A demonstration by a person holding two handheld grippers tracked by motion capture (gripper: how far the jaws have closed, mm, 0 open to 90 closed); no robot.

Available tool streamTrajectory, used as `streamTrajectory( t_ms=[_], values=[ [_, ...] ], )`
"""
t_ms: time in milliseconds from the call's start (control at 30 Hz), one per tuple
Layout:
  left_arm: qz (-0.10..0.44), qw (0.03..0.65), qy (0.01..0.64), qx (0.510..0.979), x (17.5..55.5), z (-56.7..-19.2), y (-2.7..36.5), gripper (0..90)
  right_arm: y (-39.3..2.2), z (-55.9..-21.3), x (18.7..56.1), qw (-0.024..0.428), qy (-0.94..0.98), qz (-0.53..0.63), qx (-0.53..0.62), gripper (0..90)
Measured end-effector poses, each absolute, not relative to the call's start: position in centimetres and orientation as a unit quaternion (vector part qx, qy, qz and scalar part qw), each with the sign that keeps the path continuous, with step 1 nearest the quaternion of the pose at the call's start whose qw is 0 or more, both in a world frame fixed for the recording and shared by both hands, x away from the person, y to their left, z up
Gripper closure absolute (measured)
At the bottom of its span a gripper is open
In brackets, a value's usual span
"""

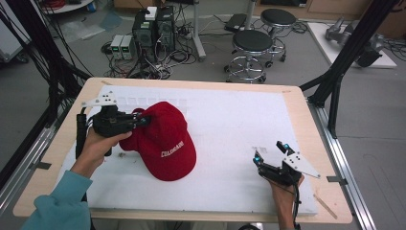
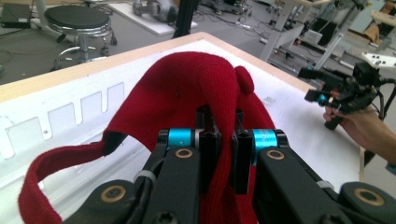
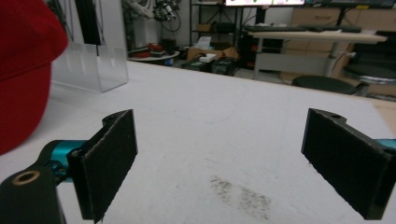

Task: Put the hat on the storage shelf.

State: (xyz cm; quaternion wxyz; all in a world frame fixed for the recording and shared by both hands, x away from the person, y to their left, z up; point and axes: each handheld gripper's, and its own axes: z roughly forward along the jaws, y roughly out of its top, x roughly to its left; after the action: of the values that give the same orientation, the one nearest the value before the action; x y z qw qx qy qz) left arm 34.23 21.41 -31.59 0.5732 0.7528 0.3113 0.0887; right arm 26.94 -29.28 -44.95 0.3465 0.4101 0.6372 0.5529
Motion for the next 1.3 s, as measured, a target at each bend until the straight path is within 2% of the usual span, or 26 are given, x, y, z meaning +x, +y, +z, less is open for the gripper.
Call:
streamTrajectory(
  t_ms=[533,1033,1300],
  values=[
    [0.122,0.577,0.294,0.752,33.5,-29.6,18.8,85.5,-24.7,-41.4,27.4,0.301,0.665,0.591,0.343,9.5],
    [0.129,0.581,0.288,0.75,32.7,-29.3,17.4,85.5,-15.1,-38.7,29.2,0.237,0.699,0.617,0.273,9.6],
    [0.133,0.575,0.284,0.755,32.6,-29.2,17.7,85.5,-12.1,-38.2,30.1,0.212,0.708,0.623,0.256,9.5]
  ],
)
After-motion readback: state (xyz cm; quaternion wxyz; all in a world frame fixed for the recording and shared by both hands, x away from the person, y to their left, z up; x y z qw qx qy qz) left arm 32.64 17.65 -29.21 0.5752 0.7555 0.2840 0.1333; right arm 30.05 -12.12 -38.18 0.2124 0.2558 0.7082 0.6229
